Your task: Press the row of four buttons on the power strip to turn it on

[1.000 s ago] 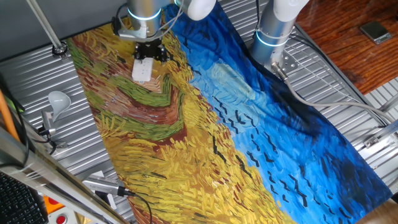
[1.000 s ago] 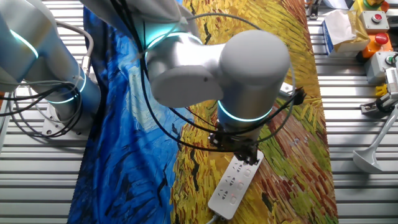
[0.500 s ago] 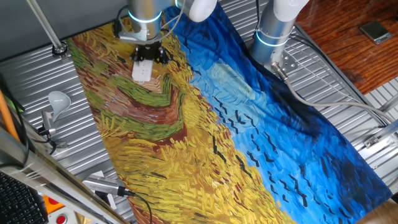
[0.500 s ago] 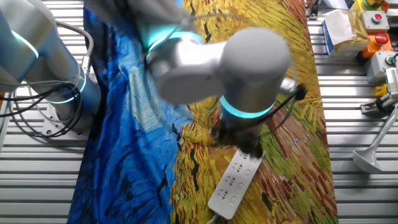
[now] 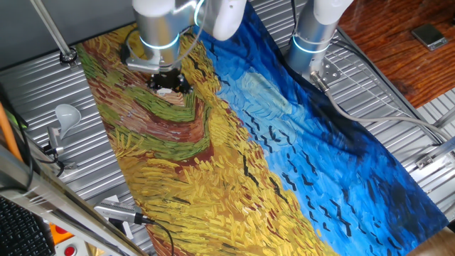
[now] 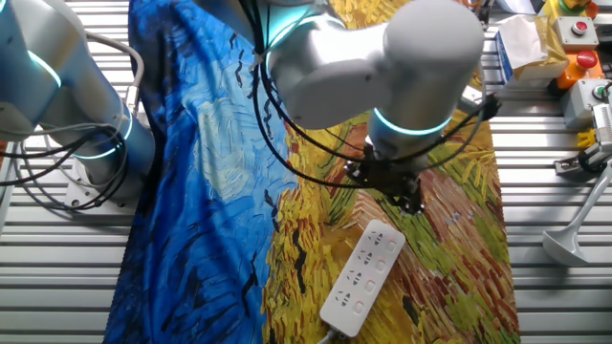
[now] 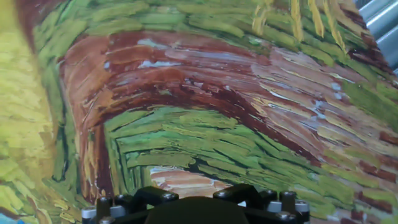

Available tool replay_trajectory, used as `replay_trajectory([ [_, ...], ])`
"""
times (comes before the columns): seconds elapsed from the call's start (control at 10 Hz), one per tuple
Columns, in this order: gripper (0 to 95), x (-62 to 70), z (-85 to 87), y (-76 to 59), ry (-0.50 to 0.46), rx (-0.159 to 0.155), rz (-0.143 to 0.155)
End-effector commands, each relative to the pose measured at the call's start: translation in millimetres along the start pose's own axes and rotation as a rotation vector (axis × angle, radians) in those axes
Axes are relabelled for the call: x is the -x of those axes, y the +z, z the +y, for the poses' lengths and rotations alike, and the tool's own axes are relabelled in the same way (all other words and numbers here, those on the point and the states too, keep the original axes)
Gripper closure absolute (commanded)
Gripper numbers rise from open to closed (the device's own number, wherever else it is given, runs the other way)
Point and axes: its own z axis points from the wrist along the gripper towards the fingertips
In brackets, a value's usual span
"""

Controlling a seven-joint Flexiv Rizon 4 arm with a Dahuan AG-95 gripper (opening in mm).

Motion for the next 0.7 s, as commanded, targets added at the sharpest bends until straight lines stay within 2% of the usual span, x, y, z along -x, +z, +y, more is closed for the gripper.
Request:
replay_trajectory([
  [0.1, 19.0, -0.2, -0.6, 0.5, -0.186, -0.045, 0.085],
  [0.2, 19.0, -0.2, -0.6, 0.5, -0.186, -0.045, 0.085],
  [0.3, 19.0, 13.7, -0.7, 4.4, -0.174, -0.01, 0.028],
  [0.4, 19.0, 26.9, -0.2, 6.0, -0.159, -0.005, 0.013],
  [0.5, 19.0, 58.3, 2.7, 10.7, -0.123, -0.003, -0.002],
  [0.6, 19.0, 76.6, 6.1, 15.5, -0.098, -0.007, -0.004],
  [0.7, 19.0, 78.4, 6.6, 16.1, -0.096, -0.009, -0.004],
])
